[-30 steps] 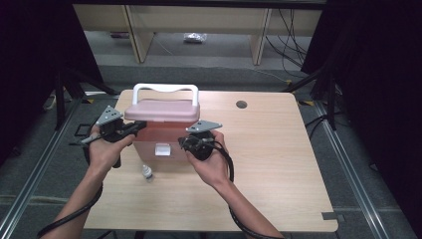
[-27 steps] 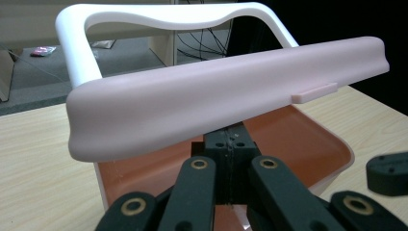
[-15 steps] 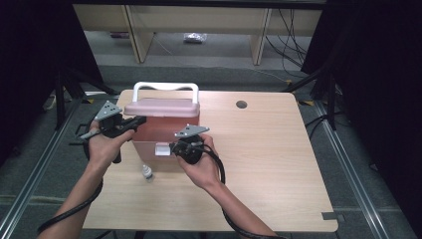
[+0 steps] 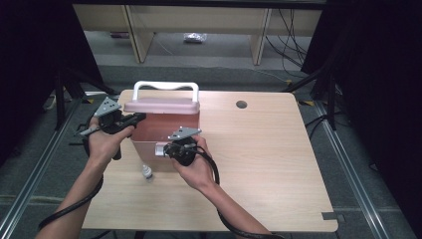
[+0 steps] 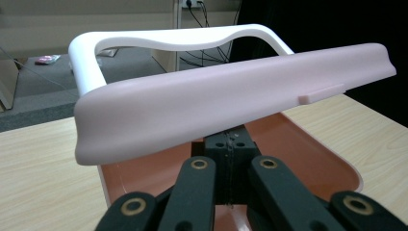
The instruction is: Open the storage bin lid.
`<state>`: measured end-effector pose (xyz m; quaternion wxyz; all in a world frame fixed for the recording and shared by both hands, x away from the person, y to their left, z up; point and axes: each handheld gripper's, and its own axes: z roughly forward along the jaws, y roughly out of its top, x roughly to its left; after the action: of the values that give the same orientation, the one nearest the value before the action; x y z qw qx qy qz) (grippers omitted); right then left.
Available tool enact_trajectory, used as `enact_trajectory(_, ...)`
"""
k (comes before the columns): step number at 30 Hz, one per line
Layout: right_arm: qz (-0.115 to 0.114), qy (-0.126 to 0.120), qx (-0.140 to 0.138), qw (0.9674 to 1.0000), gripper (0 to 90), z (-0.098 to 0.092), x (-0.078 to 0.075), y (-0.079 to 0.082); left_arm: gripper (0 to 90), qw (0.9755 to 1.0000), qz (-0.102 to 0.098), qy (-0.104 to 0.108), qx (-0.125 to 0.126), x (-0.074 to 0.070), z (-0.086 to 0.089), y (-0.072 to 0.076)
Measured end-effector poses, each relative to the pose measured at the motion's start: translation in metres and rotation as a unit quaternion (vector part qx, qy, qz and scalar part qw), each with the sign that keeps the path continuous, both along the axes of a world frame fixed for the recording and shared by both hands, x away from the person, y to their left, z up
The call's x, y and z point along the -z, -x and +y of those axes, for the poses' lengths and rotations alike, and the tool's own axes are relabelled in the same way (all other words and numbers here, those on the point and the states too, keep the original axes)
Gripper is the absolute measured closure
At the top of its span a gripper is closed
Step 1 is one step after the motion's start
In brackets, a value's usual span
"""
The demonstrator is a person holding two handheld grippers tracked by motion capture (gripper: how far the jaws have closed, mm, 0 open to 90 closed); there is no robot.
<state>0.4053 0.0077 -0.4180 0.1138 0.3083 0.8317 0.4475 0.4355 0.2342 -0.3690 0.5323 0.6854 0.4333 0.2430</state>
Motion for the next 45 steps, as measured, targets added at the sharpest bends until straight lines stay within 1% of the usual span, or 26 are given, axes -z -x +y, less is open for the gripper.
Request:
enact_trajectory(1, -0.004, 0.001, -0.002, 1.0, 90.0, 0.001, 0.001, -0.001, 89.6, 1.0, -0.001, 0.0, 0.0, -0.001, 0.0, -0.001)
enact_trajectory(2, -0.001, 0.001, -0.001, 1.0, 90.0, 0.002, 0.002, -0.001, 89.6, 1.0, -0.001, 0.0, 0.0, -0.001, 0.0, -0.001)
enact_trajectory(4, -0.005, 0.004, -0.002, 1.0, 90.0, 0.004, 0.003, -0.003, 89.6, 1.0, -0.003, 0.0, -0.002, -0.003, 0.0, -0.003)
enact_trajectory(5, -0.001, 0.004, -0.002, 1.0, 90.0, 0.005, 0.004, -0.003, 89.6, 1.0, -0.004, 0.001, -0.002, -0.003, 0.0, -0.004)
enact_trajectory(6, -0.003, 0.005, -0.001, 1.0, 90.0, 0.006, 0.005, -0.003, 89.6, 1.0, -0.005, 0.001, -0.003, -0.004, 0.0, -0.004)
enact_trajectory(8, -0.001, 0.006, 0.0, 1.0, 90.0, 0.007, 0.005, -0.004, 89.6, 1.0, -0.006, 0.004, -0.005, -0.004, 0.0, -0.005)
enact_trajectory(9, -0.004, 0.006, 0.0, 1.0, 90.0, 0.008, 0.006, -0.005, 89.6, 0.9999, -0.006, 0.006, -0.008, -0.004, 0.001, -0.006)
enact_trajectory(10, -0.002, 0.004, 0.001, 1.0, 90.0, 0.008, 0.006, -0.005, 89.6, 0.9999, -0.007, 0.009, -0.011, -0.004, 0.001, -0.006)
enact_trajectory(11, 0.005, 0.002, 0.005, 1.0, 90.0, 0.01, 0.006, -0.004, 89.6, 0.9998, -0.007, 0.011, -0.013, -0.005, 0.001, -0.007)
enact_trajectory(12, -0.004, 0.006, 0.005, 1.0, 90.0, 0.01, 0.008, -0.005, 89.6, 0.9998, -0.008, 0.012, -0.015, -0.005, 0.0, -0.007)
enact_trajectory(13, 0.0, 0.005, 0.006, 1.0, 90.0, 0.01, 0.007, -0.006, 89.6, 0.9998, -0.009, 0.011, -0.017, -0.004, 0.0, -0.008)
enact_trajectory(16, -0.006, 0.01, 0.007, 0.9999, 90.0, 0.012, 0.009, -0.007, 89.6, 0.9997, -0.01, 0.011, -0.021, -0.004, 0.0, -0.01)
enact_trajectory(17, -0.003, 0.011, 0.008, 0.9999, 90.0, 0.013, 0.01, -0.008, 89.6, 0.9996, -0.01, 0.013, -0.022, -0.004, -0.001, -0.011)
enact_trajectory(20, -0.006, 0.015, 0.006, 0.9999, 90.0, 0.014, 0.011, -0.009, 89.7, 0.9993, -0.014, 0.018, -0.029, -0.005, -0.001, -0.013)
enact_trajectory(22, -0.003, 0.014, 0.006, 0.9999, 90.0, 0.015, 0.013, -0.008, 89.6, 0.9992, -0.017, 0.018, -0.031, -0.006, -0.001, -0.014)
enact_trajectory(23, -0.007, 0.015, 0.007, 0.9998, 90.0, 0.016, 0.013, -0.008, 89.6, 0.9992, -0.019, 0.018, -0.032, -0.006, -0.001, -0.015)
enact_trajectory(26, -0.01, 0.019, 0.005, 0.9998, 90.0, 0.015, 0.013, -0.009, 89.6, 0.9989, -0.023, 0.017, -0.036, -0.008, -0.002, -0.016)
enact_trajectory(27, -0.007, 0.018, 0.005, 0.9998, 90.0, 0.016, 0.013, -0.008, 89.6, 0.9988, -0.025, 0.018, -0.038, -0.008, -0.002, -0.017)
enact_trajectory(30, -0.01, 0.022, 0.004, 0.9997, 90.0, 0.016, 0.013, -0.008, 89.6, 0.9985, -0.029, 0.02, -0.042, -0.009, -0.003, -0.019)
enact_trajectory(31, -0.007, 0.021, 0.005, 0.9997, 90.0, 0.016, 0.013, -0.008, 89.6, 0.9984, -0.03, 0.02, -0.043, -0.009, -0.003, -0.019)
enact_trajectory(34, -0.014, 0.023, 0.003, 0.9996, 90.0, 0.016, 0.013, -0.009, 89.6, 0.9982, -0.032, 0.023, -0.046, -0.011, -0.003, -0.021)
enact_trajectory(36, -0.011, 0.022, 0.005, 0.9997, 90.0, 0.017, 0.013, -0.008, 89.6, 0.9979, -0.034, 0.025, -0.048, -0.012, -0.004, -0.023)
enact_trajectory(41, -0.013, 0.026, 0.002, 0.9996, 90.0, 0.017, 0.013, -0.008, 89.6, 0.9976, -0.037, 0.028, -0.051, -0.015, -0.004, -0.026)
enact_trajectory(45, -0.013, 0.025, 0.002, 0.9996, 90.0, 0.017, 0.013, -0.008, 89.6, 0.9976, -0.041, 0.026, -0.051, -0.017, -0.004, -0.03)
